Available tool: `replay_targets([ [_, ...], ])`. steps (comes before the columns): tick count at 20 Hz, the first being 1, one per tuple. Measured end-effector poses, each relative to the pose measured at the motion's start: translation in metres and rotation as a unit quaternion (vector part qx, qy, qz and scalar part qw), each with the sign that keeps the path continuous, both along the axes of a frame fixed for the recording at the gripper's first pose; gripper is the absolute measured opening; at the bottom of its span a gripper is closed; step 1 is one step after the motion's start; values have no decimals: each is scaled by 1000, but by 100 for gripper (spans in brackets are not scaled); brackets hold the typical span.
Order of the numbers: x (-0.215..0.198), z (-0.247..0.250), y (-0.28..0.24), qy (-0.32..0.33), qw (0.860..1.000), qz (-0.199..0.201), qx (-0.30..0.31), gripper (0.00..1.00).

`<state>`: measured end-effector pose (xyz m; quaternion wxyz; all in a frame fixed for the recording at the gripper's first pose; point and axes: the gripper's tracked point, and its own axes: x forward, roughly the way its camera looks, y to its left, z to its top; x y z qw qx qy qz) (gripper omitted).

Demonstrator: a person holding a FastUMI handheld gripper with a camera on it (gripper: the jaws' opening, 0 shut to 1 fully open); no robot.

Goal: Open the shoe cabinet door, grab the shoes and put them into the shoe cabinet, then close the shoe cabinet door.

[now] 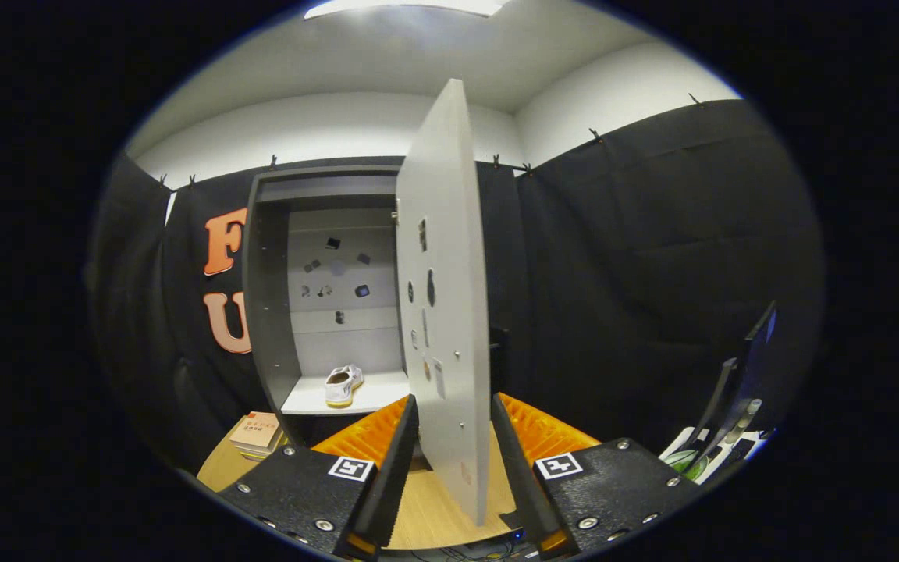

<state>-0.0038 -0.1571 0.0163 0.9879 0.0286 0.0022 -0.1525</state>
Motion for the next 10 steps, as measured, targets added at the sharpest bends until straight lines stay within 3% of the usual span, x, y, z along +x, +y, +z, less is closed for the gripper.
replay_targets([
  [4, -3, -11, -37, 5, 1000, -29, 4, 68],
  [10, 20, -23, -56, 13, 1000, -28, 2, 72],
])
